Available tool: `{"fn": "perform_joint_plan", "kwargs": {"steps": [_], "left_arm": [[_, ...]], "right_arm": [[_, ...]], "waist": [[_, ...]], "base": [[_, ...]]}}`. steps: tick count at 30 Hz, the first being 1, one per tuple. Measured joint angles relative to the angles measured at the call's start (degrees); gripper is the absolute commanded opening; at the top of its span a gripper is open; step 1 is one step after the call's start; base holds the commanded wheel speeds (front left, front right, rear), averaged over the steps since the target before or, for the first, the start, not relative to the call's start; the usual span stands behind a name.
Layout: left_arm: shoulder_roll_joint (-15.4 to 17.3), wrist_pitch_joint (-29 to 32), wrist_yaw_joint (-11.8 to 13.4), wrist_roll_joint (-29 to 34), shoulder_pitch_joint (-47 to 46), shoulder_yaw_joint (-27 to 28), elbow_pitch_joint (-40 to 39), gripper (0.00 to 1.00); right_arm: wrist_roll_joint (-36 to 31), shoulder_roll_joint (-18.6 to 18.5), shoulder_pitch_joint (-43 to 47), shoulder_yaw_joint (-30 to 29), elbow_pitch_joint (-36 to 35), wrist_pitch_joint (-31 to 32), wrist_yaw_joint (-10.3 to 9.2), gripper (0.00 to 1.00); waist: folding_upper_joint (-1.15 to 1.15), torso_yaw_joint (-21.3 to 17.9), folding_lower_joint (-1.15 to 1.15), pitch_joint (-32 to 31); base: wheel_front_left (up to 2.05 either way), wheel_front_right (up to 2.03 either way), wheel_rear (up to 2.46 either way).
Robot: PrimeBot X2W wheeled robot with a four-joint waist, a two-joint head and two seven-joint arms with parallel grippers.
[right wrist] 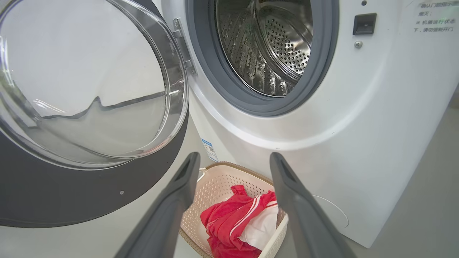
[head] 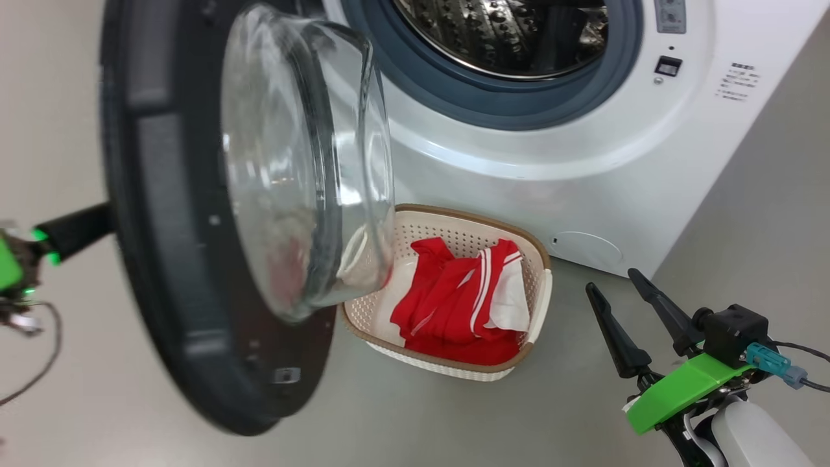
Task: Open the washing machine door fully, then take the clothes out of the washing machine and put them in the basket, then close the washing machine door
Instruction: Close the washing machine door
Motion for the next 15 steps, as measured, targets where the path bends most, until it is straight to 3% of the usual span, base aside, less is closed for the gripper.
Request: {"fn": "perform_joint_plan", "kwargs": {"steps": [15], "left_arm": [[-7.7,-4.4,0.0,1.5,-2.7,-5.4,-6.0,0.00]], "right_arm": [[-0.5,1.2,-0.1,-1.9,-1.2,0.0,0.00,1.00]], "waist": [[0.00,-6.8,0.00,1.4]], "base": [[0.00,0.00,0.00]]}}
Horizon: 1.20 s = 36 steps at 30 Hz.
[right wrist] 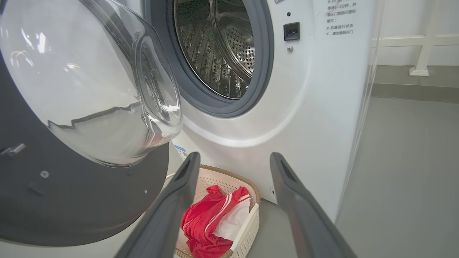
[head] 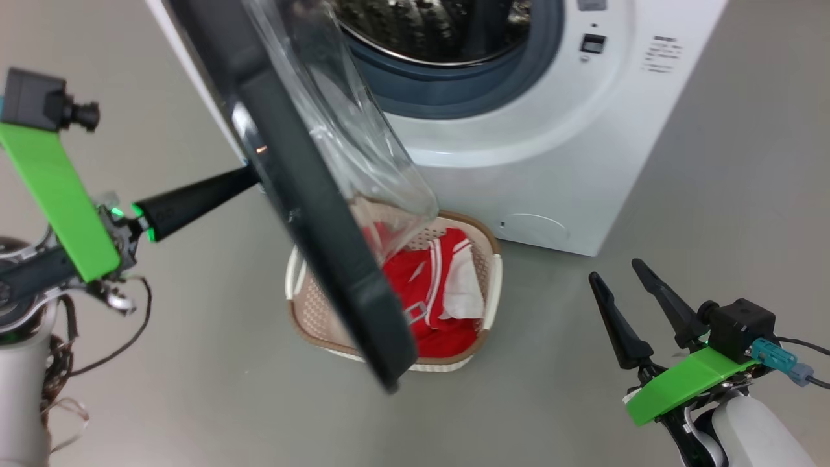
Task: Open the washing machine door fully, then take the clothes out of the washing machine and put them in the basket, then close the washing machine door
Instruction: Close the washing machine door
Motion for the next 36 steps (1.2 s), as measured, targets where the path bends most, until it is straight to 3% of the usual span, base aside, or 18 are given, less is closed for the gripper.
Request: {"fn": "perform_joint_plan", "kwargs": {"steps": [16,29,36], "left_arm": [[-4.2,-7.6,0.0,2.0,-8.9,-0.3,5.9,0.00],[-4.1,-14.6,0.0,4.1,-15.2,0.6,12.8,0.00],[-3.1,-16.2,0.0,4.1,-15.2,0.0,14.5,0.00]], "right_arm": [[-0.9,2.1,-0.4,-1.8,-1.1,0.0,0.00,1.00],[-0.9,4.4,-1.6,-3.0,-2.0,0.0,0.00,1.00],[-1.1,4.4,-1.6,-3.4,-2.0,0.0,0.00,1.00]], "waist": [[0.00,-9.4,0.00,2.4],[0.00,-18.4,0.00,4.8],[0.00,-20.3,0.00,4.9]], "base": [[0.00,0.00,0.00],[0.00,0.00,0.00],[0.00,0.00,0.00]]}}
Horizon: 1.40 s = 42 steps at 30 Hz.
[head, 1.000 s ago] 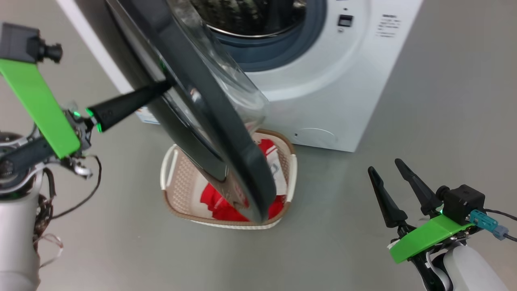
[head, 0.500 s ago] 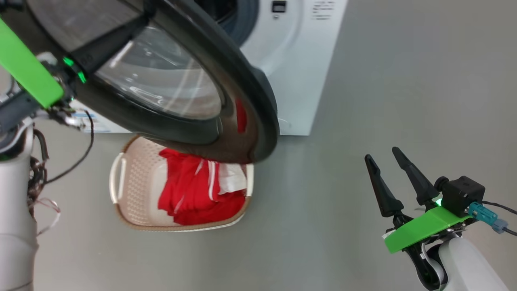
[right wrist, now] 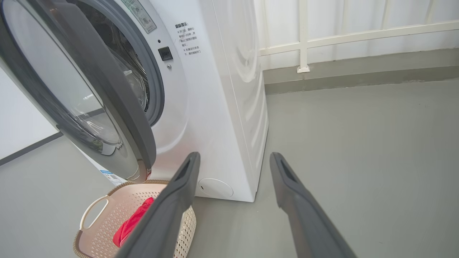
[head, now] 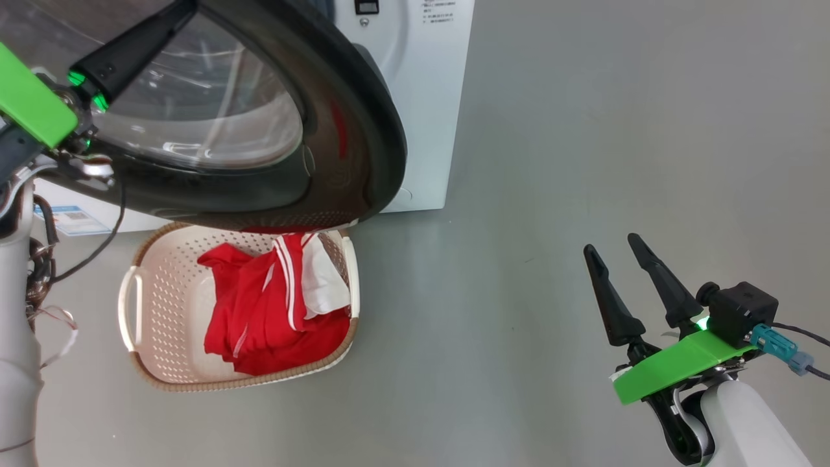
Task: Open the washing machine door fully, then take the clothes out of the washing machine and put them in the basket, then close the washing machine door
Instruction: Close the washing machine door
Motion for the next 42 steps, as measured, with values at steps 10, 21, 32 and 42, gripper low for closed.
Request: {"fn": "perform_joint_plan", "kwargs": {"steps": [10,21,32,42], "left_arm": [[1.7,-2.9,0.0,-0.5,5.2,-1.9,-1.7,0.00],[3.7,-11.7,0.0,0.8,18.6,-4.3,-3.2,1.00],[4.9,-26.0,0.0,2.0,31.2,-6.3,-2.2,1.00],[6.4,-41.9,0.0,4.7,39.3,-7.9,1.3,1.00]], "right_arm": [[-0.3,-0.7,0.2,0.0,0.2,0.0,0.00,1.00],[-0.3,-1.8,1.0,0.1,0.6,0.0,0.00,1.00],[-0.2,-2.9,3.1,-0.8,0.4,0.0,0.00,1.00],[-0.2,-3.0,5.1,-2.0,0.1,0.0,0.00,1.00]], "waist": [[0.00,2.1,0.00,-1.9],[0.00,5.1,0.00,-4.8],[0.00,5.9,0.00,-6.3],[0.00,3.0,0.00,-6.2]], "base": [[0.00,0.00,0.00],[0.00,0.00,0.00],[0.00,0.00,0.00],[0.00,0.00,0.00]]}}
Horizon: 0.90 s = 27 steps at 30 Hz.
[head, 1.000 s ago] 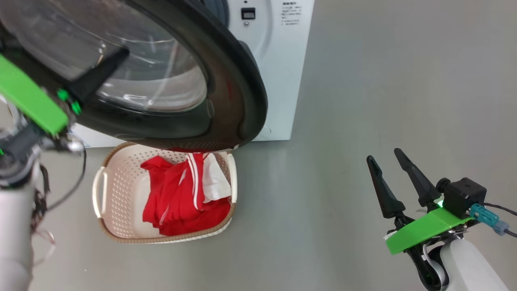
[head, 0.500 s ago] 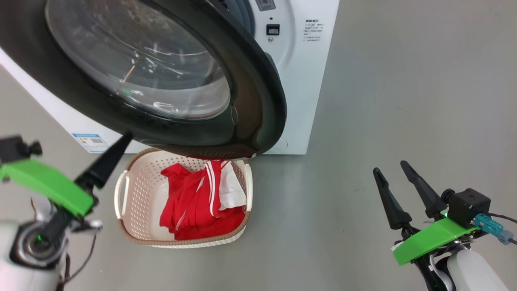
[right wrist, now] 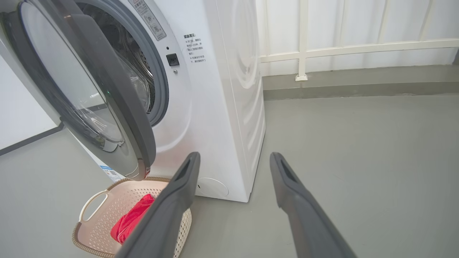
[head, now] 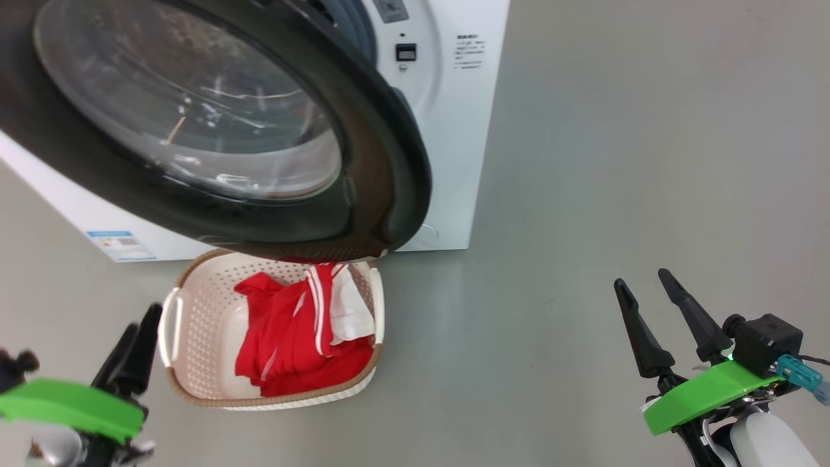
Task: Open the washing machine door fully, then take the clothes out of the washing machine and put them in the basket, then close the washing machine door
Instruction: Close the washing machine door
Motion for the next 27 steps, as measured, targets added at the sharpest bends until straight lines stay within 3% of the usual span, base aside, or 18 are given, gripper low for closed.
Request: {"fn": "perform_joint_plan", "kwargs": {"steps": [8,13,15,17,22,27], "left_arm": [[1.3,-13.8,0.0,7.1,2.4,-4.7,3.3,1.00],[0.8,-16.1,-0.4,16.1,3.2,-4.0,5.3,1.00],[-0.2,-16.1,-0.4,18.4,3.3,-1.7,5.2,1.00],[-1.6,-16.1,-0.4,27.0,3.4,2.2,4.5,1.00],[-8.8,-16.2,-0.4,40.2,7.1,10.8,1.2,1.00],[-13.4,-16.2,-0.4,52.5,10.1,15.4,-3.0,1.00]], "right_arm": [[0.0,0.4,0.0,-1.0,-0.2,0.0,0.00,1.00],[0.0,0.8,0.1,-1.5,-0.3,0.0,0.00,1.00],[0.0,0.9,0.1,-1.7,-0.3,0.0,0.00,1.00],[0.0,1.1,0.3,-1.9,-0.3,0.0,0.00,1.00],[0.0,1.3,1.2,-2.6,-0.4,0.0,0.00,1.00],[0.0,1.3,2.0,-2.9,-0.4,0.0,0.00,1.00]], "waist": [[0.00,-2.7,0.00,0.5],[0.00,-3.7,0.00,0.8],[0.00,-3.7,0.00,0.9],[0.00,-3.8,0.00,0.8],[0.00,-3.8,0.00,0.2],[0.00,-3.7,0.00,-0.5]], "base": [[0.00,0.00,0.00],[0.00,0.00,0.00],[0.00,0.00,0.00],[0.00,0.00,0.00],[0.00,0.00,0.00],[0.00,0.00,0.00]]}}
